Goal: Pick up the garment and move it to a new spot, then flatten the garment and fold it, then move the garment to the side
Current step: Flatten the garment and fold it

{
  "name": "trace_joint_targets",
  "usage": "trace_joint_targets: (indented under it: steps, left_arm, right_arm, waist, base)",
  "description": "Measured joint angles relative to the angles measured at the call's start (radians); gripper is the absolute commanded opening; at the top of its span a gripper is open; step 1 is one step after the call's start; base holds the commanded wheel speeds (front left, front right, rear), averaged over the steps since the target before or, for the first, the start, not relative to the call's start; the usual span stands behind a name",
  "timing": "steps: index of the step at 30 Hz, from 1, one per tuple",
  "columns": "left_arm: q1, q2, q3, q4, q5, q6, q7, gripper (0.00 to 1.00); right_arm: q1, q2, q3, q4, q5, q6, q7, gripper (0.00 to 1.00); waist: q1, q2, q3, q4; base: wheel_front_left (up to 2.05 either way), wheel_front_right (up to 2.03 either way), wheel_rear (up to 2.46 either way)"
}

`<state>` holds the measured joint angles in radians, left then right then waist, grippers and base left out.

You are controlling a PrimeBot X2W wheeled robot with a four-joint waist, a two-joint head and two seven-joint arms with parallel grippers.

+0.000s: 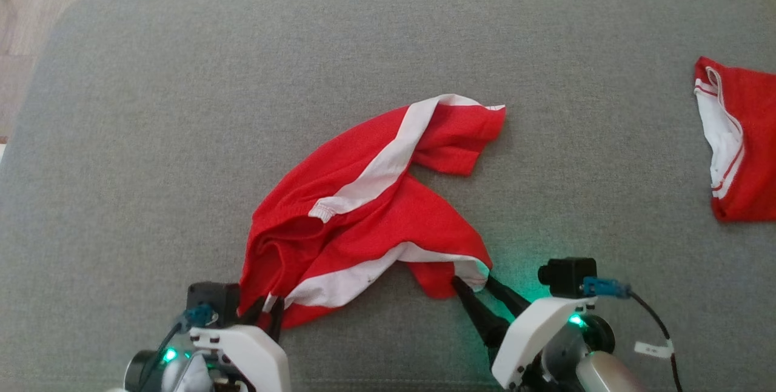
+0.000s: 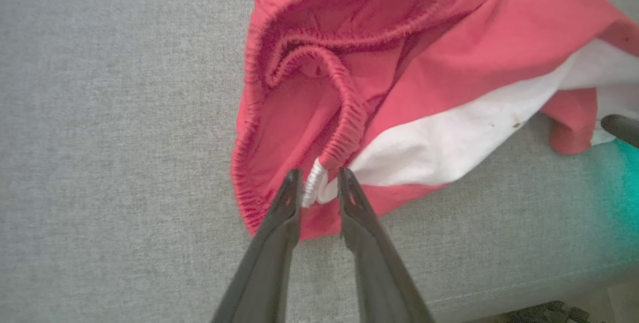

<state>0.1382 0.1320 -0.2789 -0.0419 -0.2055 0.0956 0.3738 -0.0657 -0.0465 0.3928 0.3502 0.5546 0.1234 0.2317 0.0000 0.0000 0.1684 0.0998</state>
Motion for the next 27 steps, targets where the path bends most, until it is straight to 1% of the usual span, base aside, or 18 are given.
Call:
trace_joint_targets:
  steps: [1,2,3,7,10,12,15,17,21,24,27]
  left_arm:
    - [0.0,0.0,-0.001,0.003,-0.003,0.0,0.0,0.35]
    - [0.0,0.0,-0.002,0.007,-0.007,-0.001,0.001,0.23]
    - [0.0,0.0,-0.003,0.012,-0.008,-0.008,0.003,0.0]
    - [0.0,-0.006,-0.005,0.019,-0.038,-0.018,0.003,0.0]
    - [0.001,-0.022,0.009,-0.011,-0.112,-0.026,0.001,0.0]
    - [0.001,-0.036,0.033,-0.066,-0.174,-0.033,0.001,0.0]
    - [-0.001,-0.039,0.069,-0.166,-0.236,-0.039,0.003,0.0]
    - [-0.003,-0.039,0.093,-0.232,-0.273,-0.044,0.01,0.0]
    - [-0.034,-0.038,0.133,-0.358,-0.339,-0.044,0.036,0.0]
    - [-0.077,-0.039,0.167,-0.44,-0.384,-0.042,0.056,0.0]
    - [-0.109,-0.04,0.172,-0.505,-0.43,-0.041,0.082,0.0]
  right_arm:
    - [-0.006,0.0,0.003,0.004,0.002,0.0,0.0,0.54]
    - [-0.011,0.0,0.006,0.008,0.013,0.0,0.0,0.13]
    - [-0.014,-0.001,0.01,0.014,0.025,0.0,0.0,0.0]
    - [-0.018,-0.002,0.01,0.033,0.06,0.0,-0.012,0.0]
    - [-0.018,-0.002,-0.025,0.002,0.095,0.0,-0.012,0.0]
    - [-0.018,-0.002,-0.06,-0.058,0.098,0.0,0.007,0.0]
    - [-0.017,-0.007,-0.114,-0.207,0.101,0.0,0.093,0.0]
    - [-0.01,-0.038,-0.146,-0.332,0.126,0.0,0.173,0.0]
    - [0.04,-0.147,-0.227,-0.576,0.174,0.0,0.352,0.0]
    - [0.083,-0.215,-0.308,-0.707,0.193,0.0,0.471,0.0]
    - [0.103,-0.27,-0.374,-0.808,0.221,0.0,0.574,0.0]
  waist:
    - [0.0,0.0,0.0,0.0]
    - [0.0,0.0,0.0,0.0]
    - [0.0,0.0,-0.001,0.0]
    - [0.0,0.0,-0.01,-0.003]
    - [0.0,0.0,-0.024,-0.01]
    - [0.0,0.0,-0.037,-0.017]
    - [0.0,0.0,-0.06,-0.03]
    - [0.0,0.0,-0.076,-0.04]
    - [0.0,0.0,-0.108,-0.066]
    - [0.0,0.0,-0.126,-0.088]
    - [0.0,0.0,-0.14,-0.108]
  base:
    - [0.0,0.0,0.0]
    - [0.0,0.0,0.0]
    - [0.0,0.0,0.0]
    - [0.0,0.0,0.0]
    - [0.0,0.0,0.0]
    - [0.0,0.0,0.0]
    - [0.0,0.0,0.0]
    - [0.0,0.0,0.0]
    - [0.0,0.0,0.0]
    - [0.0,0.0,0.0]
    - [0.0,0.0,0.0]
